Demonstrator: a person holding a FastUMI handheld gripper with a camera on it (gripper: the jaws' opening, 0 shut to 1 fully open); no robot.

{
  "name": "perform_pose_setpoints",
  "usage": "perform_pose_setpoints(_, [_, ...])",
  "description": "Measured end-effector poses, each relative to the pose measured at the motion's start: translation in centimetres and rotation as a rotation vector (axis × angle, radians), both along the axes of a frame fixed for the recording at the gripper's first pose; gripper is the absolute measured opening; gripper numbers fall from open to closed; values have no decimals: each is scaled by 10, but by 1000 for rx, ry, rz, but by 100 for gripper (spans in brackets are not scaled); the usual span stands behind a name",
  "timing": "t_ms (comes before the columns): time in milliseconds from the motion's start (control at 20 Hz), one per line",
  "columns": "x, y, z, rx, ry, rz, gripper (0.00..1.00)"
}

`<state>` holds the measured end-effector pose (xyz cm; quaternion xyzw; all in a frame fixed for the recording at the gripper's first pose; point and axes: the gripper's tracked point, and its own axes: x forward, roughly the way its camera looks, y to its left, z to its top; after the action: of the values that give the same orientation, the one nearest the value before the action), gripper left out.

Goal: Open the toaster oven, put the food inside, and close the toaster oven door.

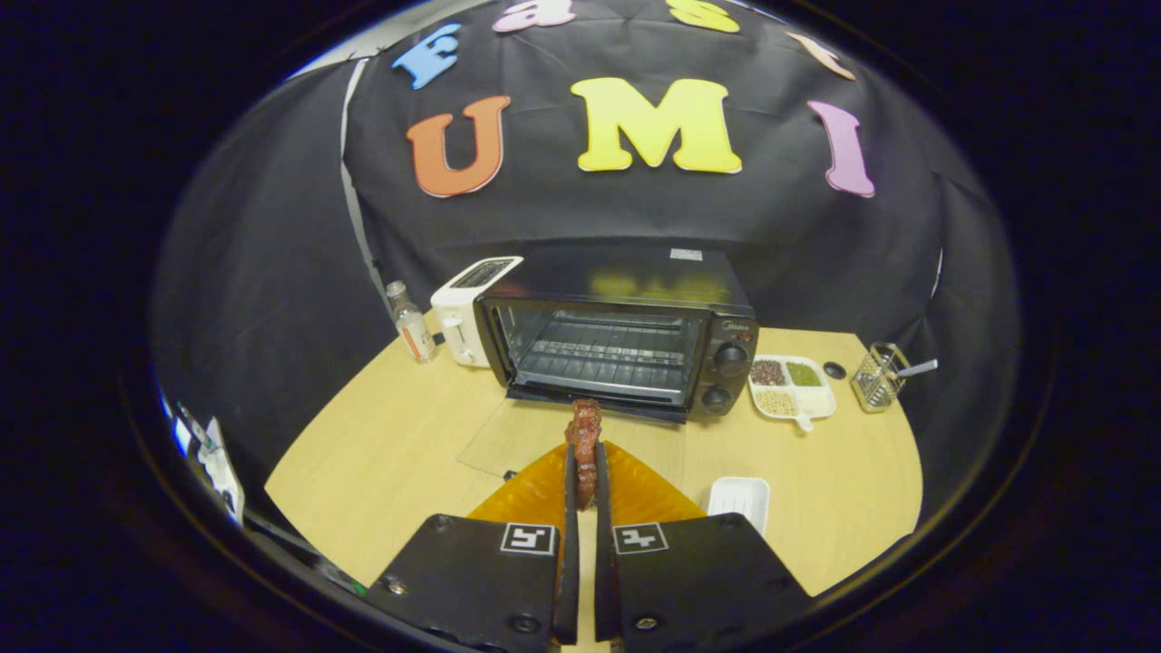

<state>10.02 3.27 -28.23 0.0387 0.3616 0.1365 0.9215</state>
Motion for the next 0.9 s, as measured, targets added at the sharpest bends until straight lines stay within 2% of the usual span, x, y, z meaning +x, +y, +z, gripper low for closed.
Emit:
perform_pose_setpoints(200, [42, 14, -25, 196, 34, -140, 10])
perform_pose_setpoints(550, [133, 35, -74, 648, 53, -373, 10])
perform_pose_setpoints(750, [187, 36, -88, 929, 55, -469, 10])
perform_pose_setpoints(850, [199, 36, -97, 987, 56, -491, 10])
perform_pose_setpoints(900, [200, 37, -103, 969, 60, -494, 10])
